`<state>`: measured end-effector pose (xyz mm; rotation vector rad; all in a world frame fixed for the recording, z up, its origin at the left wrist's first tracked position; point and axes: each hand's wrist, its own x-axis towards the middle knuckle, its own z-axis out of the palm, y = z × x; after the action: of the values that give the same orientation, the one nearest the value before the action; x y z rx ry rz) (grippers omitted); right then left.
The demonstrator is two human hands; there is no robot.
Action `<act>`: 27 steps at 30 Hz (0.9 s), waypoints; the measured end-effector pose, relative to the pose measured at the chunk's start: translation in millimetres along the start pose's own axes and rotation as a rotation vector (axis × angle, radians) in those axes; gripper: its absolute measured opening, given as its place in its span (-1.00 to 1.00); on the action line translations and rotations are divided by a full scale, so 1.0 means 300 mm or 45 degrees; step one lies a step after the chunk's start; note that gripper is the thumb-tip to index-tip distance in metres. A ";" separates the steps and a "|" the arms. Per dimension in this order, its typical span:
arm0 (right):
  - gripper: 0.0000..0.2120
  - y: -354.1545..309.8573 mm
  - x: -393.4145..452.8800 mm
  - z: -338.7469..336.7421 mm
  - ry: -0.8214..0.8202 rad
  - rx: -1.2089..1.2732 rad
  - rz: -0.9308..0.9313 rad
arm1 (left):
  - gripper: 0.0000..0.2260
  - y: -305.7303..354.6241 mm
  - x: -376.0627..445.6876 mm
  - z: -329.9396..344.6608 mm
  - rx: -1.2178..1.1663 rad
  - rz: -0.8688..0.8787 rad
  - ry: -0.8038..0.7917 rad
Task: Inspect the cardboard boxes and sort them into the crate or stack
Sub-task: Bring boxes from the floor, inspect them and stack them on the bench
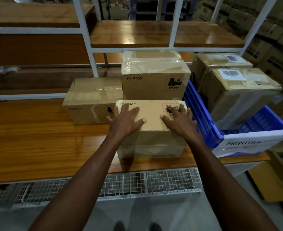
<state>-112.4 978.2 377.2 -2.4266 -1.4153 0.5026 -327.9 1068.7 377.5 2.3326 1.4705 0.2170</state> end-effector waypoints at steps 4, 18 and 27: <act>-0.33 0.004 0.004 -0.007 -0.030 0.034 -0.005 | -0.33 -0.046 -0.018 0.020 -0.091 0.023 -0.072; -0.07 0.042 0.000 -0.013 0.199 0.627 0.128 | -0.04 -0.100 -0.047 0.020 -0.546 -0.124 0.054; 0.12 0.079 -0.170 0.067 0.447 0.774 0.028 | 0.16 -0.133 -0.229 0.067 -0.703 0.050 0.334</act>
<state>-126.0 923.5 357.2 -1.9200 -0.9202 0.4089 -385.3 1018.0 348.2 1.9298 1.2658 0.8509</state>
